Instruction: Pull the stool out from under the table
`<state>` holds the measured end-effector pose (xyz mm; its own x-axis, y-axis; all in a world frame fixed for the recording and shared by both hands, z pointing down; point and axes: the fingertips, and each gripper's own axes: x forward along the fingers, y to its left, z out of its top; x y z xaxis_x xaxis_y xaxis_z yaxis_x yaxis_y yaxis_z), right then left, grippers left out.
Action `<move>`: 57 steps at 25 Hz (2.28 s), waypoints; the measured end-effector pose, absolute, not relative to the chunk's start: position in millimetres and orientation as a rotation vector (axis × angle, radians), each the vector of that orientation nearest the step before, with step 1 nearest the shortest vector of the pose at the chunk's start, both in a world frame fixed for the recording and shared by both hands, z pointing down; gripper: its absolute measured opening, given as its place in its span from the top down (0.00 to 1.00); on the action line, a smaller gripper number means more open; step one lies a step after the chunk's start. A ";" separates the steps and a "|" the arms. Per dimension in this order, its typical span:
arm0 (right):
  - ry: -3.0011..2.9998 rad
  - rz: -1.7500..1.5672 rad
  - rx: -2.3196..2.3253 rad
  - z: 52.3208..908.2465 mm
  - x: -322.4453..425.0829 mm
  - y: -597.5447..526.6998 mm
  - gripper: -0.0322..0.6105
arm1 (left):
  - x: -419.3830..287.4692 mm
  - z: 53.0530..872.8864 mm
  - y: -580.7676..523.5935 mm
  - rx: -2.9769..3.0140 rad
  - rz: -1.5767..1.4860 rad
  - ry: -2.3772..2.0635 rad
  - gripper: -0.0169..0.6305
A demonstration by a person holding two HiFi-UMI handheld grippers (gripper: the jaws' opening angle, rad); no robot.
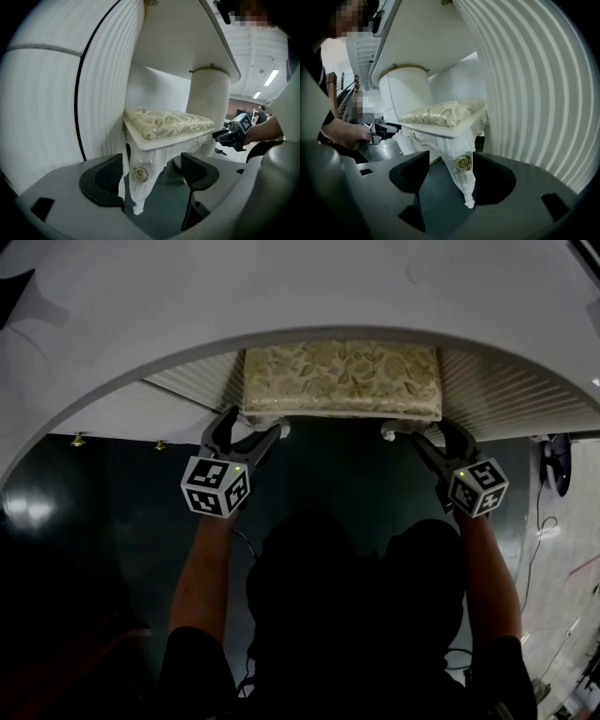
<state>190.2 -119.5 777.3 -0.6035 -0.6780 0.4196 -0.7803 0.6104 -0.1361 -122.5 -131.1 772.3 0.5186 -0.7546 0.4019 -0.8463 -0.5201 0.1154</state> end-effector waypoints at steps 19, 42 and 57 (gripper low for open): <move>-2.443 0.501 1.197 787.2 176.0 -149.5 0.55 | -103.4 779.5 -157.2 2.472 0.432 -1.338 0.39; -2.263 0.641 1.067 788.5 175.4 -153.0 0.55 | -103.2 776.1 -152.4 2.312 0.631 -1.222 0.41; -2.092 0.792 0.926 785.7 184.5 -113.1 0.54 | -92.7 774.9 -97.5 2.102 0.882 -1.150 0.44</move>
<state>184.5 -113.1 785.7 -0.4952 -0.3633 0.7892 -0.7948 0.5562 -0.2426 -92.7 -97.5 774.9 0.4099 -0.4875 0.7709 -0.8711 -0.4600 0.1723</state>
